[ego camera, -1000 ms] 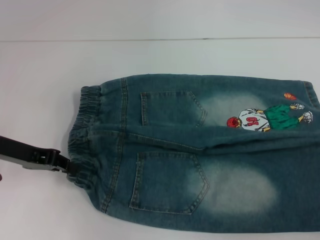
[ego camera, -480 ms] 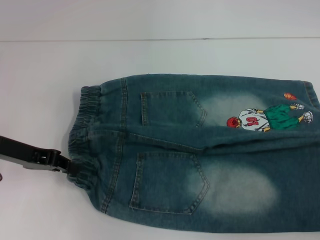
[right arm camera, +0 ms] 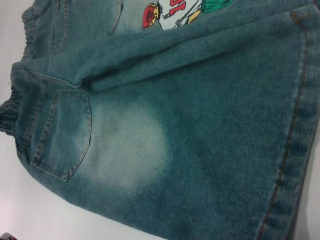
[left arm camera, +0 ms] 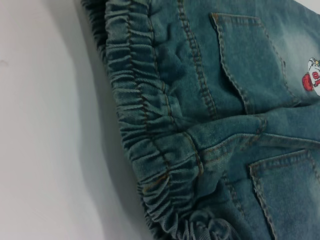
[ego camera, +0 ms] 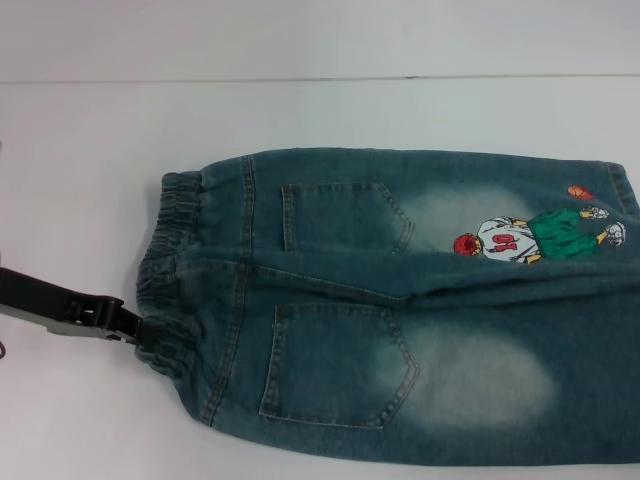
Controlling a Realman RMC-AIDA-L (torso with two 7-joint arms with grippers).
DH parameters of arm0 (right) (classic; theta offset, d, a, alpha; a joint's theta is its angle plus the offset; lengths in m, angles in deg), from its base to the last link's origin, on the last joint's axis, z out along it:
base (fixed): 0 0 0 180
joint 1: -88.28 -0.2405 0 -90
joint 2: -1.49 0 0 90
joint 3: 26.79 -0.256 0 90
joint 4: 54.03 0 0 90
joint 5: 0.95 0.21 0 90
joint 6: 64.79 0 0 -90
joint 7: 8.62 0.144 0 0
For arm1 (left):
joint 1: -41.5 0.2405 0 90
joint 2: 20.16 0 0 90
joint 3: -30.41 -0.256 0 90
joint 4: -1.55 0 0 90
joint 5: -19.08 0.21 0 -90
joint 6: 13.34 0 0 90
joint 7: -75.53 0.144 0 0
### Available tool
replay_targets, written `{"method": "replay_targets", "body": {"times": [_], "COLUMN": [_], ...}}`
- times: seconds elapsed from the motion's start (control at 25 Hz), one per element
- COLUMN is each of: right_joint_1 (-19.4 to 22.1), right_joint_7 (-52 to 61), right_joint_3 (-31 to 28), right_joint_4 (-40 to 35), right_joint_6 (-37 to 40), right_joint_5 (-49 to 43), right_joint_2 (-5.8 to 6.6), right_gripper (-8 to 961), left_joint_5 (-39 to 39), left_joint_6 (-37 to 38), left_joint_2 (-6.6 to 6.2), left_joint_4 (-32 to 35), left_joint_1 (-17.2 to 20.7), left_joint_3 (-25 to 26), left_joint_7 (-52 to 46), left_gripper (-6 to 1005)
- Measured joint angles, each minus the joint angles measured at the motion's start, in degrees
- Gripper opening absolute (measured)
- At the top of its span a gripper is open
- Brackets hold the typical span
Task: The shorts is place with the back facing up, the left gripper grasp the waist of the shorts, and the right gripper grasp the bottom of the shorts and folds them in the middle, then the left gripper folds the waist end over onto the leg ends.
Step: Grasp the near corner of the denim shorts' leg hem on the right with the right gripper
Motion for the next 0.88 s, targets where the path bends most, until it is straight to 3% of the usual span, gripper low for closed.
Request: {"method": "replay_targets", "body": {"times": [0.88], "right_joint_1": [-0.2], "right_joint_7": [-1.2], "right_joint_3": [-0.6], "right_joint_4": [0.1], "right_joint_6": [-0.5], "right_joint_5": [0.6], "right_joint_2": [-0.5], "right_gripper": [903], "left_joint_5": [0.0], "left_joint_6": [0.1], "left_joint_2": [-0.01], "left_joint_4": [0.0], "left_joint_1": [0.0], "left_joint_3": [-0.3], "left_joint_7": [0.2], "left_gripper": [54]}}
